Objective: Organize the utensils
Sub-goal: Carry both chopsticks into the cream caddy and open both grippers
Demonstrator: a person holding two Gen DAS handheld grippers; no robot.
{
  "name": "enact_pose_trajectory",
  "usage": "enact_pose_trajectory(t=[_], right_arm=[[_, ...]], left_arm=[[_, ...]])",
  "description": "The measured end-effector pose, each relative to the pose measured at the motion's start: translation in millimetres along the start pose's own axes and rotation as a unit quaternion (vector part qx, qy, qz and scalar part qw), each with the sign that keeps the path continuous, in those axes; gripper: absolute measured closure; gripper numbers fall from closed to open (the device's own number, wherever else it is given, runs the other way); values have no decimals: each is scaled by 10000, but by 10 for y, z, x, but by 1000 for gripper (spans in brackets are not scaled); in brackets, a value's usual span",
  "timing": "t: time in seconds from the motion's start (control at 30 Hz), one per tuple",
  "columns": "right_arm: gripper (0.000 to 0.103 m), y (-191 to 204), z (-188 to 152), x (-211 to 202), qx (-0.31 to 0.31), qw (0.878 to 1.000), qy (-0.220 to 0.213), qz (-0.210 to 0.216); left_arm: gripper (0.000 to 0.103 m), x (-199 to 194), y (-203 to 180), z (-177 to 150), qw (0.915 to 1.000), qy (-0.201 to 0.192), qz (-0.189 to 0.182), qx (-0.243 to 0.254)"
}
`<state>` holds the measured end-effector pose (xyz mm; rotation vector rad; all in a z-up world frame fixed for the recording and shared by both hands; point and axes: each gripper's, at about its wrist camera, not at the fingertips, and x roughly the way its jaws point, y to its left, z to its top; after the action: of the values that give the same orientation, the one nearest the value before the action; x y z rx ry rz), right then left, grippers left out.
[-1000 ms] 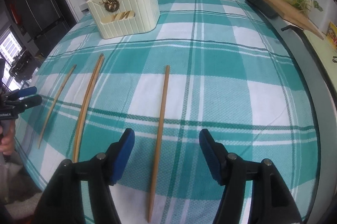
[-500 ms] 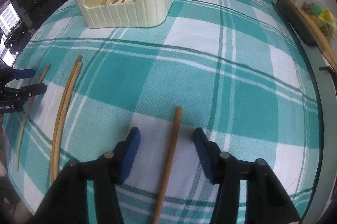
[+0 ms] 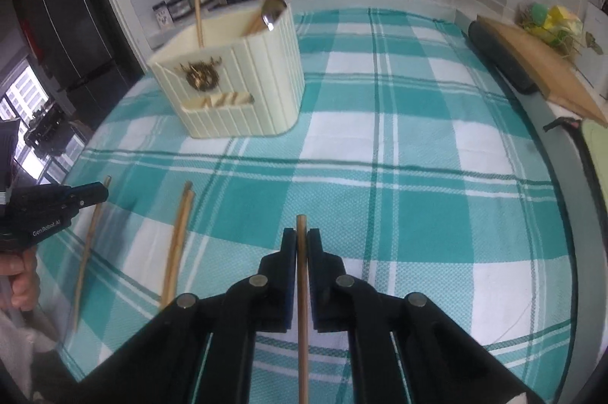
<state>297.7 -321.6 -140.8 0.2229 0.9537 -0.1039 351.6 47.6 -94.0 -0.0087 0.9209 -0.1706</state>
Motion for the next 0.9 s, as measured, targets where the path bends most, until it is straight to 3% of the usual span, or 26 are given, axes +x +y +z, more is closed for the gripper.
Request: enact_pose_trajectory(t=[0.2, 0.43, 0.73, 0.9], right_arm=[[98, 226, 192, -840, -306, 9946, -980, 158], [98, 486, 539, -1403, -597, 9744, -2169, -35], [98, 661, 1555, -1611, -597, 9561, -2868, 61], [98, 705, 2038, -1469, -663, 9553, -2876, 174]], left_arm=[[98, -879, -14, 247, 9945, -997, -312, -80], [98, -1404, 20, 718, 9814, -1861, -439, -190], [98, -1457, 25, 1727, 9698, -2386, -405, -301], [98, -1131, -61, 2096, 9722, -2308, -302, -257]])
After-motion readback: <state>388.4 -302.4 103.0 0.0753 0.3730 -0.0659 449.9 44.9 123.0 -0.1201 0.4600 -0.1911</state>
